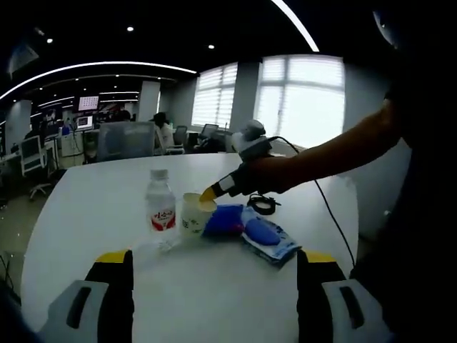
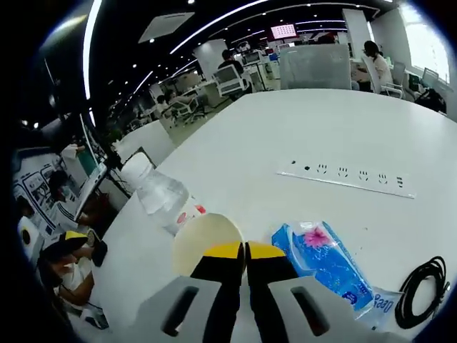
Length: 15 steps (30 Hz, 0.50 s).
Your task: Arrange the tabletop items into an orderly group along one side of the table until the central work area is clear of visible clutter.
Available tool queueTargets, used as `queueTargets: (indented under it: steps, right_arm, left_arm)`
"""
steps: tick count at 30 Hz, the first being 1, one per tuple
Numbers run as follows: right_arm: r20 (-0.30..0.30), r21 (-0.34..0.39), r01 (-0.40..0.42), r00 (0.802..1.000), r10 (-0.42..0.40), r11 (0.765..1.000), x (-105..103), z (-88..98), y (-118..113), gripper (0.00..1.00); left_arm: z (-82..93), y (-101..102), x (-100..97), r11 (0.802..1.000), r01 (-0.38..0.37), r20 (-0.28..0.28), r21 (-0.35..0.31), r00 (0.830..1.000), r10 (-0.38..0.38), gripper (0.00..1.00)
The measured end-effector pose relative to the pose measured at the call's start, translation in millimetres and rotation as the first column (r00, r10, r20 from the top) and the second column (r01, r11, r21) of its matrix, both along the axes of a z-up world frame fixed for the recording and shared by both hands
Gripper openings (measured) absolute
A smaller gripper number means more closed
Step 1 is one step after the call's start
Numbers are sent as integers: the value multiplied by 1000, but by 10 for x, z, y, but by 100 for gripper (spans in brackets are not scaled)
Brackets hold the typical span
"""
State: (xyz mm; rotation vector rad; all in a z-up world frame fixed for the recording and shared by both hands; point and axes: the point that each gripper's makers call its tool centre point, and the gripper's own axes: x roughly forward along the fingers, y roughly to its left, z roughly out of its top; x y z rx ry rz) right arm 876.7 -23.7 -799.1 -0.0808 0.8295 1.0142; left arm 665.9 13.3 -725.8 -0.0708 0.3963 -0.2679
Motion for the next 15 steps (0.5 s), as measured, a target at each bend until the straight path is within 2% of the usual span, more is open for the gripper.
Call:
queueTargets:
  steps: [3,6,15]
  right_arm:
    - [-4,-5,1,1000,-1,1000,-40,-4,22,0]
    - [36,-55,-7,999,9,998,-18,-49,37,0]
    - [71,-83,21,997,-15,996,66,-92,18,0]
  left_arm:
    - [-4,14,-9,1000,-4,-2,-1,1000,4,94]
    - [-15,50,-36,1000,-13,-4,-6,1000,13,94]
    - [-29,105,-50,1000,-19,-6,-13,1000,19,94]
